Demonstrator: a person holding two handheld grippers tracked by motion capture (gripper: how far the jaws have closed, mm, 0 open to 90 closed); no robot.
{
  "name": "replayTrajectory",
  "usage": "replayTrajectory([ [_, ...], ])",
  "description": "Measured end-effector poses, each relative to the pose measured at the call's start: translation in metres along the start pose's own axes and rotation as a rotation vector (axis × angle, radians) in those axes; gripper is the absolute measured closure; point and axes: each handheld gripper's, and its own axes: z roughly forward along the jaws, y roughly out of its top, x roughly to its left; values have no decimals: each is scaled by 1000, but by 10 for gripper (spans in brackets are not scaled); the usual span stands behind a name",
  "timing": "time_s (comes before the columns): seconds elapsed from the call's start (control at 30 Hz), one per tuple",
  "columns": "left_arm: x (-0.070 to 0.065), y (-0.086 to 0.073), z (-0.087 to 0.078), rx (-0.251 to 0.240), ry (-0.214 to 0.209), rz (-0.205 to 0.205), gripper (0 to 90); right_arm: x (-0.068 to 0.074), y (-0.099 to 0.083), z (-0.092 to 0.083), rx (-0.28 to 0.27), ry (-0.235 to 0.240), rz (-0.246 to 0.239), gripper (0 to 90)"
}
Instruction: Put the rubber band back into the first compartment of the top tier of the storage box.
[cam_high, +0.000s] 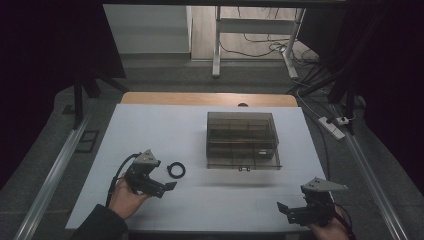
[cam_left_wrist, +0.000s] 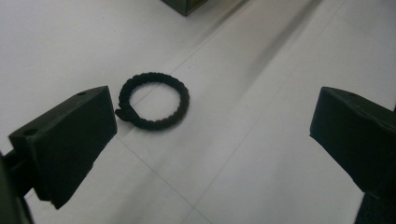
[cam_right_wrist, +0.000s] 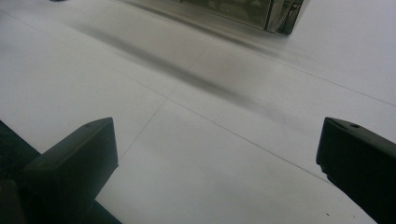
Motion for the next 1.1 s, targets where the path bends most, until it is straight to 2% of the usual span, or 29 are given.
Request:
replayTrajectory([
  [0.17,3,5,10,11,15,12,0,0,0,0,3,0,0,0],
  [0.37,3,10,23,54,39,19,0,0,0,1,7,6,0,0],
  [0.63,5,15,35,62,27,15,0,0,0,1,10,10,-3,0],
  [0.8,6,19,45,95,37,27,0,0,0,2,14,12,-4,0],
  [1.1,9,23,61,115,37,29,33,0,1,2,21,15,-9,0],
])
